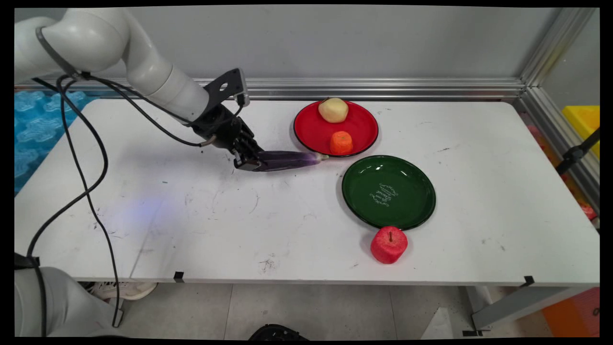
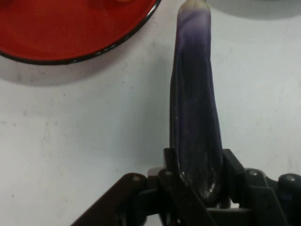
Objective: Place the picked object on the table
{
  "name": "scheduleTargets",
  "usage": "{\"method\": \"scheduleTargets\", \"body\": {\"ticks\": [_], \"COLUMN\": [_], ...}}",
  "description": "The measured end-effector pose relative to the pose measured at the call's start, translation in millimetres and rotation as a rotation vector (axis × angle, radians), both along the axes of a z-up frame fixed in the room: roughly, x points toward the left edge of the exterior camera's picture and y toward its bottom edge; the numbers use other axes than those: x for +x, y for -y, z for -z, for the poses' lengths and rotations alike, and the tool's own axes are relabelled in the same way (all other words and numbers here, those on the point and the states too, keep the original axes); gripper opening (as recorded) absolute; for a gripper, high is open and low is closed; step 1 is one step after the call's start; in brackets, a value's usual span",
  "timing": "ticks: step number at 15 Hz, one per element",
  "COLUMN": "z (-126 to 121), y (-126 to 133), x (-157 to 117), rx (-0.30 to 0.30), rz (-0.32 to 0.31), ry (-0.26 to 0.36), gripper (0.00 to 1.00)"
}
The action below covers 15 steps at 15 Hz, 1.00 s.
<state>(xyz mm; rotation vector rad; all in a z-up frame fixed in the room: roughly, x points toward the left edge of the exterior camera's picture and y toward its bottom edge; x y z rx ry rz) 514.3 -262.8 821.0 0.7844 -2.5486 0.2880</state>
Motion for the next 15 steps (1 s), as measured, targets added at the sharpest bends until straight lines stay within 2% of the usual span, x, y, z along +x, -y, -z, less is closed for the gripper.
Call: {"method": "scheduleTargets", "body": {"ticks": [9,15], "z": [24.3,36.2], "y": [20.1,26.9], "x": [10.8,13.0], "rx": [-0.036,-0.039], "rz": [0.083,0.109], "ry": [-0.009,-0.022], "gripper": [0.00,0.00]}}
